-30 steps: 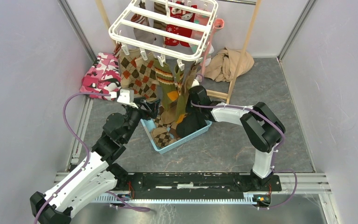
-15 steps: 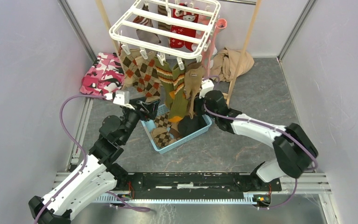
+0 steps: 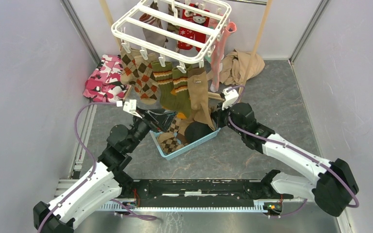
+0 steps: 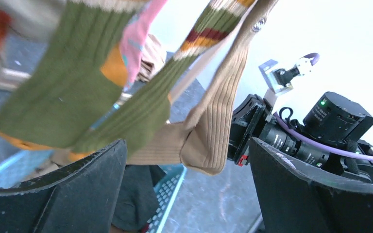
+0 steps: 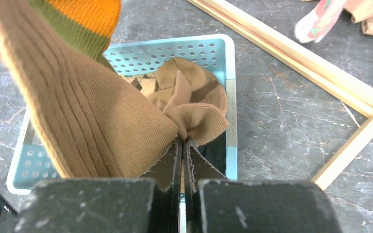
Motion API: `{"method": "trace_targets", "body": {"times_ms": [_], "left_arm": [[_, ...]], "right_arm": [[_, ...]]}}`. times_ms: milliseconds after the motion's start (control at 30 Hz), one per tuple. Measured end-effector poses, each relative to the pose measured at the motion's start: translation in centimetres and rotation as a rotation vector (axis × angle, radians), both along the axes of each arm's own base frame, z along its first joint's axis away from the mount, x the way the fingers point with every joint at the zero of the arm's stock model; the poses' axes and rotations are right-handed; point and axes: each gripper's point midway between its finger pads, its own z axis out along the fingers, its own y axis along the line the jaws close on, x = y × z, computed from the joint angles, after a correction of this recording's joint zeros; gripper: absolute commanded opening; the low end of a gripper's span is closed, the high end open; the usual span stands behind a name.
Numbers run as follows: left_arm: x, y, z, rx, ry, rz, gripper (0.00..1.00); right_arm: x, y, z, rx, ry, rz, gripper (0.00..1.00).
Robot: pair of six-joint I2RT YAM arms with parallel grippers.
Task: Clip the socks to the hanger
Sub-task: Pick up the sock from the bin.
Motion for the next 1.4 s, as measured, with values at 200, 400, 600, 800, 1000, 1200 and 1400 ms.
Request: {"method": "trace_targets", "body": {"times_ms": [200,400,600,800,1000,1200,1400], "left_arm": [[-0.8,-2.1,-2.8,-0.161,0.134,-0.112,0.95],[-1.5,-4.9,-3.9,-0.218,0.233,-0.259,0.90],[-2.1,-7.0,-4.4,-0.248,0.316,-0.333,0.90],[-3.1,-9.5,-5.0,-0.258,0.374,-0.397,0.91],[-3.9,-11.8,-4.9,-0.240,0.399,-0.434,1.00],[-5.3,-13.8,-3.9,-0.016,0.181,-0.428,1.00],[-5.2,-13.3,-5.0,0.239,-0.093,-0.364,1.00]], "right_arm": [[-1.4,-1.5,0.2,-0.040,-0.029,0.019,0.00],[-2.7,-3.2,1.3,-0.075,-0.085,0.030,0.00],[-3.0,-4.2,7.8,-0.049,-0.286,0.045,0.00],[-3.5,-3.4,10.2,-0.071,-0.366,0.131,0.00],[-4.5,-2.5,10.7,-0.100,-0.369,0.230,0.00],[-5.0,-1.2,12.2,-0.027,-0.348,0.276,0.00],[-5.2,-0.3,12.2,0.064,-0.278,0.273,0.00]]}}
